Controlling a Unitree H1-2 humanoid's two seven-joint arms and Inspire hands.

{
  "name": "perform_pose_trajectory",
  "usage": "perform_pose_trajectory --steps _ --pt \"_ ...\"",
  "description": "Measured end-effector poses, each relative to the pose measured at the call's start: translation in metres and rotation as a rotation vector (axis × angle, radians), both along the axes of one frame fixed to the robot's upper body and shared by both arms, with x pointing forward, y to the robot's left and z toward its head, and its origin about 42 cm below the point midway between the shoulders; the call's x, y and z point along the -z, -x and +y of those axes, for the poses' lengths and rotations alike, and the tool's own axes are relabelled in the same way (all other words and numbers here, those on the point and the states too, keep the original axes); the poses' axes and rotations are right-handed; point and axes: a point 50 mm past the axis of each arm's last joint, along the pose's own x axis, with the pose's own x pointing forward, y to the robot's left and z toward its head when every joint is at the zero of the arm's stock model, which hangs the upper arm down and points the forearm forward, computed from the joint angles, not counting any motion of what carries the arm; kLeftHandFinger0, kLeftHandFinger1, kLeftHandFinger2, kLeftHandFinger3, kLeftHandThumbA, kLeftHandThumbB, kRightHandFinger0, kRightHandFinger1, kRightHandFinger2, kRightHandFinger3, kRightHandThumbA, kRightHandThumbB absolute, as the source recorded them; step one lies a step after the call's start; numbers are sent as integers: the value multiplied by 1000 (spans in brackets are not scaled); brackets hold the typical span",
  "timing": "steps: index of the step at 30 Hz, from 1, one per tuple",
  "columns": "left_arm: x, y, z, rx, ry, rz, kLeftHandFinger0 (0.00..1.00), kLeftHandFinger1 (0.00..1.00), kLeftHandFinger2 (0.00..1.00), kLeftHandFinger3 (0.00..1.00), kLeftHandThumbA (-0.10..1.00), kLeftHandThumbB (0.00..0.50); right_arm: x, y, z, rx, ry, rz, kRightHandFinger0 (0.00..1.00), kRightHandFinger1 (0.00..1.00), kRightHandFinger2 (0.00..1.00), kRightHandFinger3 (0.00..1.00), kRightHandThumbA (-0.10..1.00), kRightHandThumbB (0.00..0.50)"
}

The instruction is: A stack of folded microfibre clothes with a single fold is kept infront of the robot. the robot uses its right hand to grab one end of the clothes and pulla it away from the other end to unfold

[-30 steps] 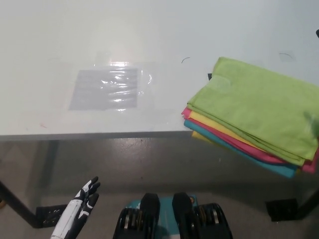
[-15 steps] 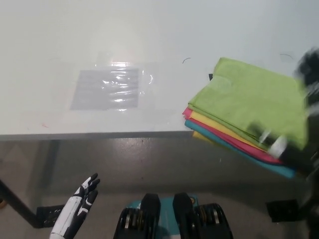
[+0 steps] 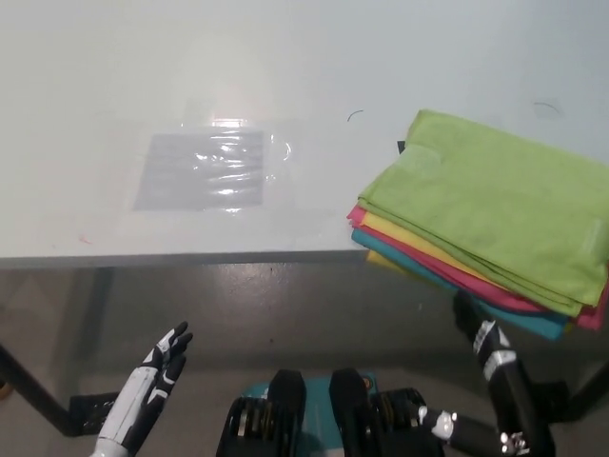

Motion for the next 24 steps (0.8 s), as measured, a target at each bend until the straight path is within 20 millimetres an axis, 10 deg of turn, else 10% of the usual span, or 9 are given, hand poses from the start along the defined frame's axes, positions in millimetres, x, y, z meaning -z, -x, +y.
perform_pose_trajectory --steps 13,24 --pt "4 6 0 0 18 14 1000 1000 1000 1000 1000 258 54 10 -13 42 -4 178 1000 1000 1000 1000 1000 238" --pt "5 7 1 -2 30 18 1000 1000 1000 1000 1000 257 57 -1 -12 27 6 194 1000 1000 1000 1000 1000 236"
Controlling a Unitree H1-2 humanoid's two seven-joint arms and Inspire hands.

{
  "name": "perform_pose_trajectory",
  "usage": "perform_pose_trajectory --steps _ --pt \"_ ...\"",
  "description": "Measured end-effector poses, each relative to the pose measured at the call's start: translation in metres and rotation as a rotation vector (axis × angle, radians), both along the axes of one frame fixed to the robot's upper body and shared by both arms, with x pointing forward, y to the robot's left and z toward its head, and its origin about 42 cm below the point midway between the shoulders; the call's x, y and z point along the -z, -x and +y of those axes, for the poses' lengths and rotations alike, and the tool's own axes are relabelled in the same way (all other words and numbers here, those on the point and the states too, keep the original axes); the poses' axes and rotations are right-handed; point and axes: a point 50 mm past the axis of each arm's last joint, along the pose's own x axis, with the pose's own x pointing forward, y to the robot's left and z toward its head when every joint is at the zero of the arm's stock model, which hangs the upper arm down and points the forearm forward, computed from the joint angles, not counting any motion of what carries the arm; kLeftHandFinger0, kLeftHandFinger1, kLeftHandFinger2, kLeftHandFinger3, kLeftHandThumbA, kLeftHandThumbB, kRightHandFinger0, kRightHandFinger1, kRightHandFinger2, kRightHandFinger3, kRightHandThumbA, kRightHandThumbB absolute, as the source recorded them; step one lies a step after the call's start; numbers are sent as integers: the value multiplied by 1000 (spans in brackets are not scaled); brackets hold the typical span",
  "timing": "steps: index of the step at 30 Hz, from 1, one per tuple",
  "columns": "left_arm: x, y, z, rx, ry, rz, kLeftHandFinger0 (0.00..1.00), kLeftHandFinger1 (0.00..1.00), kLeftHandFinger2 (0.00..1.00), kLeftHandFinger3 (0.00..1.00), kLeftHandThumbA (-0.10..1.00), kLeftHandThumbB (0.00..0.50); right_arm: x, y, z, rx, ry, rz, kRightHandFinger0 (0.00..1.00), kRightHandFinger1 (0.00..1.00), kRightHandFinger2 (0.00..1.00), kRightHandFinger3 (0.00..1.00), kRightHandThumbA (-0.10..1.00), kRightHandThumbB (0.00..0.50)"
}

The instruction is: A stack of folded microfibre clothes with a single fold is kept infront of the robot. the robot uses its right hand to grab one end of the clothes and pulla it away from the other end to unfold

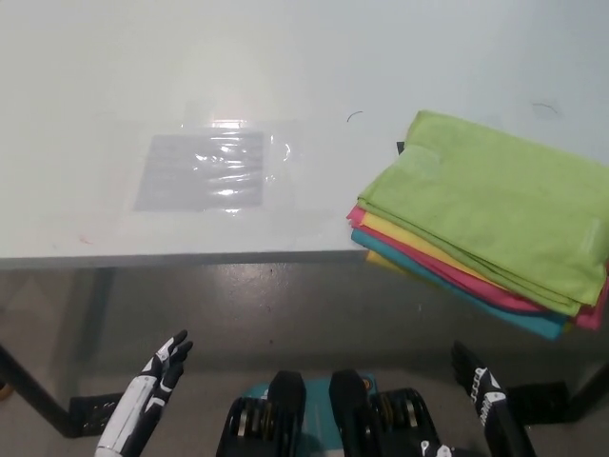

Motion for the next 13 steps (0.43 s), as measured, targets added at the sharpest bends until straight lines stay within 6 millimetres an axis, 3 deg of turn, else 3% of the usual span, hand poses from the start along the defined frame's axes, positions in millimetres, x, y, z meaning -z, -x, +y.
perform_pose_trajectory --steps 3,9,13 --pt "0 0 0 0 0 0 1000 1000 1000 1000 1000 262 -5 -10 2 -11 5 -11 1000 1000 1000 1000 1000 200" --pt "-1 -3 0 1 0 -5 1000 1000 1000 1000 1000 260 -21 -37 7 -37 12 -46 1000 1000 1000 1000 1000 201" --pt "-3 -7 -1 3 0 -14 1000 1000 1000 1000 1000 263 -18 -41 8 -37 16 -31 1000 1000 1000 1000 1000 181"
